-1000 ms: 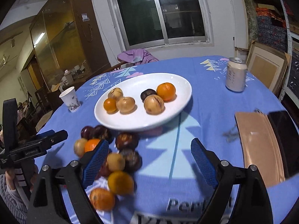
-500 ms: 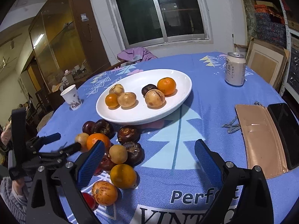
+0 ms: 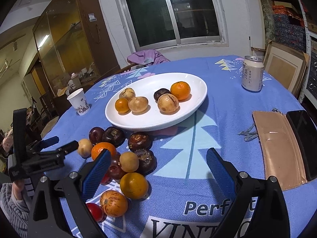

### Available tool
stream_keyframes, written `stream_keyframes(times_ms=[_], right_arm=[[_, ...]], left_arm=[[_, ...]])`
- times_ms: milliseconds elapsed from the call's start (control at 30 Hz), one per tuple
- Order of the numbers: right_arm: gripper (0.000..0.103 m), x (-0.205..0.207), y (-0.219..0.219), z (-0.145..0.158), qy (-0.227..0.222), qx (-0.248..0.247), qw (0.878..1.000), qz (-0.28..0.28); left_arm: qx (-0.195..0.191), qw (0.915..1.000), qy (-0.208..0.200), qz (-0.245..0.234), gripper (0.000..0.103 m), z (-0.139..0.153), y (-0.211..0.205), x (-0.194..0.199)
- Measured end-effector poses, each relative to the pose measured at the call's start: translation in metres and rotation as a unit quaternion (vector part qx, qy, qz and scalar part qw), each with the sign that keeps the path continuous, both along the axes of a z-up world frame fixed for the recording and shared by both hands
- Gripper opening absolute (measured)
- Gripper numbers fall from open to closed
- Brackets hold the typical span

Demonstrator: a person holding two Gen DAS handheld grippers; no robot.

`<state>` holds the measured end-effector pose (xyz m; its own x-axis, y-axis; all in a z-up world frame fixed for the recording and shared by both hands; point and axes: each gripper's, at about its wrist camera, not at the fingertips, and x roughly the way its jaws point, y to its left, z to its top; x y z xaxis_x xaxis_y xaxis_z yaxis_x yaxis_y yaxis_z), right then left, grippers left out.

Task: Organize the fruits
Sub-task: 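Withdraw both open tools from the plate toward the fruit heap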

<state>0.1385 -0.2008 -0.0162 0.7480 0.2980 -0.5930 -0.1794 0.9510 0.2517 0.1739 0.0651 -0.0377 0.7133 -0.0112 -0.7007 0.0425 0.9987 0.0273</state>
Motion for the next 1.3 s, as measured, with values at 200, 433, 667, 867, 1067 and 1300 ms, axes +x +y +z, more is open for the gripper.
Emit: stream_keyframes(times_ms=[200,433,667,867,1067,1300], right_arm=[[0.098,0.000,0.001,-0.001,0.004,0.001,1.000,0.002],[0.098,0.001,0.004,-0.003,0.009,-0.005,1.000,0.007],[0.098,0.001,0.003,-0.002,0.010,0.000,1.000,0.007],[0.098,-0.002,0.014,-0.003,0.005,-0.021,0.999,0.032],[0.087,-0.005,0.022,-0.006,0.010,-0.024,0.998,0.058],[0.070,-0.010,0.032,-0.021,0.042,-0.031,0.995,0.080]], left_arm=[[0.023,0.9996,0.013,-0.006,0.099,-0.009,-0.006,0.003],[-0.004,0.9985,0.055,0.003,0.099,-0.021,0.006,0.017],[0.009,0.9956,0.032,0.088,0.099,-0.014,0.041,0.019],[0.010,0.9995,0.024,0.016,0.099,-0.013,0.016,0.019],[-0.042,0.9984,0.037,-0.009,0.099,-0.017,0.019,0.027],[-0.048,0.9983,0.029,-0.011,0.094,-0.015,0.016,0.035]])
